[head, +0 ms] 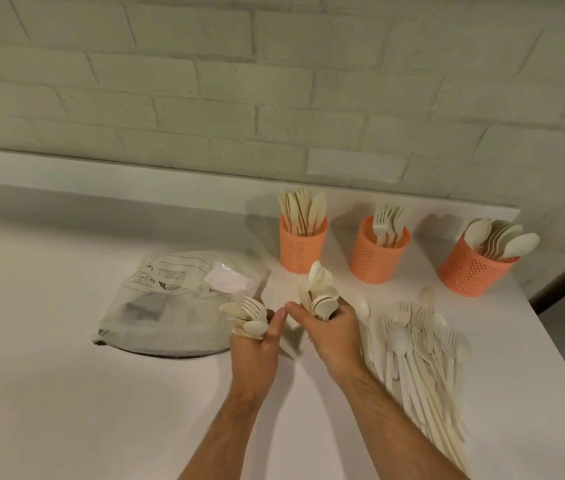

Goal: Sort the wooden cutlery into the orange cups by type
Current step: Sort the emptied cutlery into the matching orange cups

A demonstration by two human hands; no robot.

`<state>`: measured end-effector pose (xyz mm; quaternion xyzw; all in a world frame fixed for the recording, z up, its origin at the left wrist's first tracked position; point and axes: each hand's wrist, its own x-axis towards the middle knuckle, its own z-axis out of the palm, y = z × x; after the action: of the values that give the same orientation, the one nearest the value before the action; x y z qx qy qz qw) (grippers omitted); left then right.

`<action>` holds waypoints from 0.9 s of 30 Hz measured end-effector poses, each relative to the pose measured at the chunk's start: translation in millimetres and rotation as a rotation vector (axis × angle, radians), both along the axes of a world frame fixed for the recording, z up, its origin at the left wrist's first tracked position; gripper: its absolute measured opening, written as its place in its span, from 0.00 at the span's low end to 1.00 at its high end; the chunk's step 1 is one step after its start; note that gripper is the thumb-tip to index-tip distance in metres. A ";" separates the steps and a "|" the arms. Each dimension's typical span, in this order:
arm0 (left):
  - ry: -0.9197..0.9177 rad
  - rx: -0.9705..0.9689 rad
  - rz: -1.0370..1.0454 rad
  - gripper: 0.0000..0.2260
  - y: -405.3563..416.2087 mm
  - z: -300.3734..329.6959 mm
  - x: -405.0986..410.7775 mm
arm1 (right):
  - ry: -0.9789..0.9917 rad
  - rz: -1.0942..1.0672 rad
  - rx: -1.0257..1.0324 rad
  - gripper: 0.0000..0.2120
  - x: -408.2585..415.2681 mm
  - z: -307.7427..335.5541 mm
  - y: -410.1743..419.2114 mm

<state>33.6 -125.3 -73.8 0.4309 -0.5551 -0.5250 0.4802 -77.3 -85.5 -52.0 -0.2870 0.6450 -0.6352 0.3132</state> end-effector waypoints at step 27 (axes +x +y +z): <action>0.363 0.704 -0.325 0.13 25.9 39.3 -25.8 | 0.065 0.334 0.387 0.17 -17.3 27.5 14.5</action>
<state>7.8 -99.5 -34.5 0.3759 -0.3091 -0.8187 0.3046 -94.6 -71.0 -24.5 -0.3446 0.7077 -0.4299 0.4422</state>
